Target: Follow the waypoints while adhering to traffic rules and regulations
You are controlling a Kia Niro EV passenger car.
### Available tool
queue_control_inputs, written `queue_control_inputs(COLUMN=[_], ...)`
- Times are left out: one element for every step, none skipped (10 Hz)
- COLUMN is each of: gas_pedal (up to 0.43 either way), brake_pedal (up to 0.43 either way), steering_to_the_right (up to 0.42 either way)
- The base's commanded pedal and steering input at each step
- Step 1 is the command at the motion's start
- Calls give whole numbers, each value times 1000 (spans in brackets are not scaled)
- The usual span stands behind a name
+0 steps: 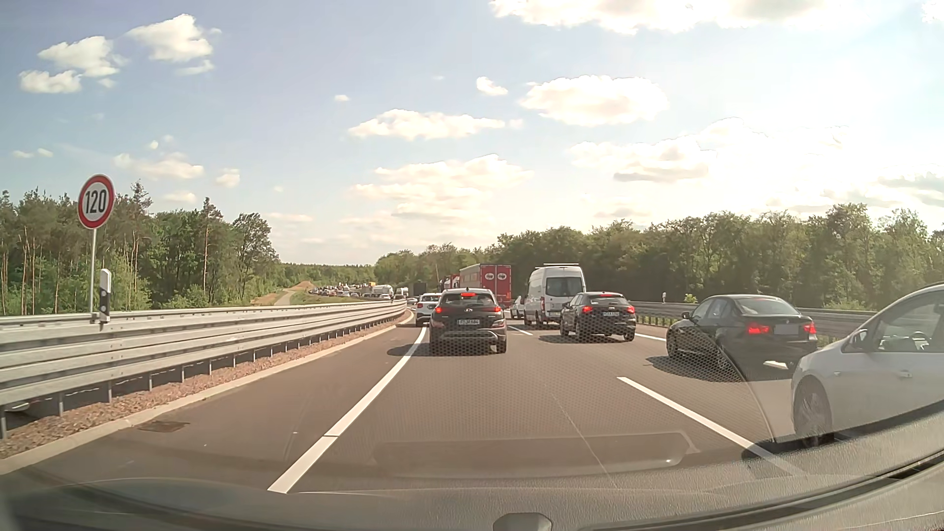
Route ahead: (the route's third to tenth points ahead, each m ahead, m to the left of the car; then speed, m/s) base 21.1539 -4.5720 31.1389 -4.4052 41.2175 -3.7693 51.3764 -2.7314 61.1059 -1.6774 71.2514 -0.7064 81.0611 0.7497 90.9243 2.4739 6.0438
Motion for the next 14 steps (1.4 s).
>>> queue_control_inputs(gas_pedal=[0, 0, 0, 0, 0, 0, 0, 0, 0, 0, 0, 0, 0, 0], brake_pedal=[37, 37, 43, 43, 43, 43, 55, 49, 61, 67, 73, 85, 98, 110], steering_to_the_right=[-8, -8, -9, -10, -12, -13, -13, -12, -12, -12, -12, -12, -12, -12])
